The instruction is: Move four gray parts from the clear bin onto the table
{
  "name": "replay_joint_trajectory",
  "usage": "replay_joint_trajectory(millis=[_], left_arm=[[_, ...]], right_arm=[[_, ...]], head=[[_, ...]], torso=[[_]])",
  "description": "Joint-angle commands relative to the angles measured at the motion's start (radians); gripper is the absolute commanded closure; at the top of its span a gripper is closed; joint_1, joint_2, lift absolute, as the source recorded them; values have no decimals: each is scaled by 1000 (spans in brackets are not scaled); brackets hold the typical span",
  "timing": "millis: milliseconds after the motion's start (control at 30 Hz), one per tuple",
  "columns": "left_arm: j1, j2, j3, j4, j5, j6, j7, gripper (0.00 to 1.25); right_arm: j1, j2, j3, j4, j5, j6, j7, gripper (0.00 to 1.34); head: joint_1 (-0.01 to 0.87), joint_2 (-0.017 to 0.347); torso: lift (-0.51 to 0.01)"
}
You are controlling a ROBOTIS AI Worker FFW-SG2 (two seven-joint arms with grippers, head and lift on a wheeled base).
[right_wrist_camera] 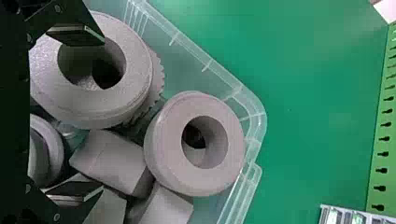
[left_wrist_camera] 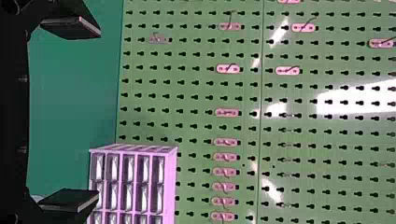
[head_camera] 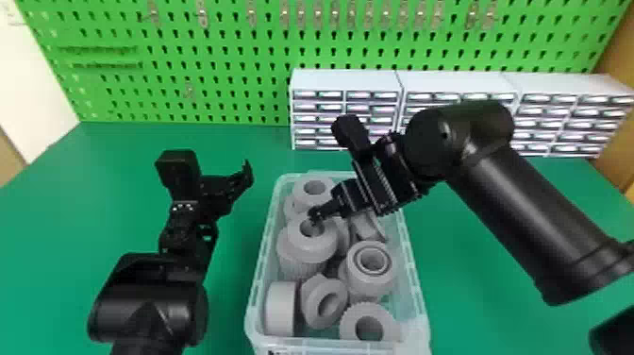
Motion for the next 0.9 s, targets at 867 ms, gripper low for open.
replay_joint_trajectory(millis=[867], left_arm=[[-2,1,-13,3,15,0,4,81]], right_arm=[[10,1,34,68,9,-53,7,225]], head=[[693,72]], torso=[[-52]])
